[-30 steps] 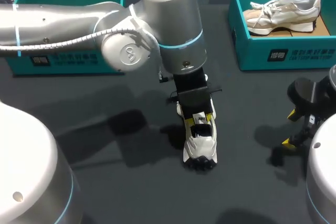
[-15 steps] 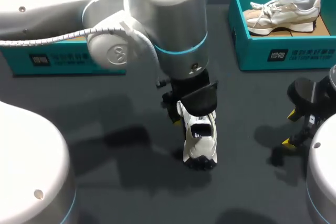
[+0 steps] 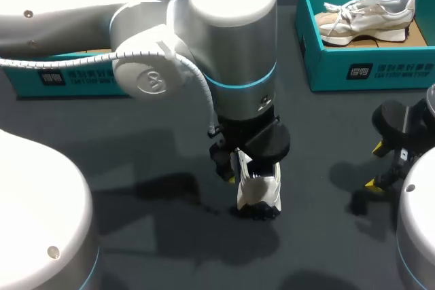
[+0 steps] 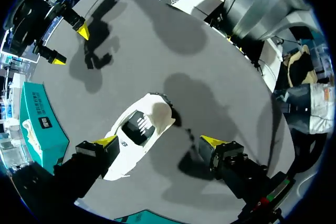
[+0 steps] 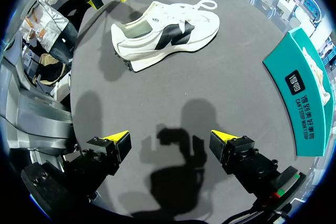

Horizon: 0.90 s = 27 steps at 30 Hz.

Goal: Take the shoe out of the shoebox, open the shoe tongue, remove and reinsert the insole, then place the shoe into the shoebox

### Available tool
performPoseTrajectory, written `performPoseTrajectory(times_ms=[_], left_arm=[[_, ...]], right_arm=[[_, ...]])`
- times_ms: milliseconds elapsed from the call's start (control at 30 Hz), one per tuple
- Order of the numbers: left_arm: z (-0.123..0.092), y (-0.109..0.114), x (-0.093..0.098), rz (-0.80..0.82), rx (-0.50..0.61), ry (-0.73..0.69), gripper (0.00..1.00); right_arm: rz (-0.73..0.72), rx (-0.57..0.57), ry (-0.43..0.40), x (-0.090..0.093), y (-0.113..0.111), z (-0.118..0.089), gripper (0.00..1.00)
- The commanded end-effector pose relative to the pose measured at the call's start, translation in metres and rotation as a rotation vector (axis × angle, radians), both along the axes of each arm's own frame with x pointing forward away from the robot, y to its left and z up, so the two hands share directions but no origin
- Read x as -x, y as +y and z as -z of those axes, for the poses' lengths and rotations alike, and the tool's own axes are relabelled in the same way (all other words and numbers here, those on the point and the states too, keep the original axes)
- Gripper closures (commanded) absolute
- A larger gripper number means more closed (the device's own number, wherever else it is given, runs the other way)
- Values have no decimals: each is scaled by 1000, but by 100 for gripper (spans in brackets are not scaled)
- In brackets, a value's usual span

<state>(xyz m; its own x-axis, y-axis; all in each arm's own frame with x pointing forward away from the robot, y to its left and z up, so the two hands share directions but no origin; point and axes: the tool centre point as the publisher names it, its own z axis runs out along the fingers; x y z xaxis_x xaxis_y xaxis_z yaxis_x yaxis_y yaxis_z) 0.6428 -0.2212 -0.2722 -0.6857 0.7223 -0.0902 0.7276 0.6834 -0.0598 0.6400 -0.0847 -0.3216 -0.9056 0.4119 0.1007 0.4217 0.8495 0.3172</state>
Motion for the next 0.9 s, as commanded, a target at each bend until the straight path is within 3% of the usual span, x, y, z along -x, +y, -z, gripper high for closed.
performPoseTrajectory(times_ms=[33,300,333,600,900], left_arm=[[-2,3,-4,-306,-37,149,0],[-2,3,-4,-306,-37,149,0],[4,-1,-4,-387,-36,119,0],[18,-12,25,-528,-29,38,0],[31,-19,30,-577,15,26,0]], right_arm=[[0,1,-2,2,0,0,0],[0,1,-2,2,0,0,0],[0,1,-2,2,0,0,0],[0,1,-2,2,0,0,0],[0,1,-2,2,0,0,0]])
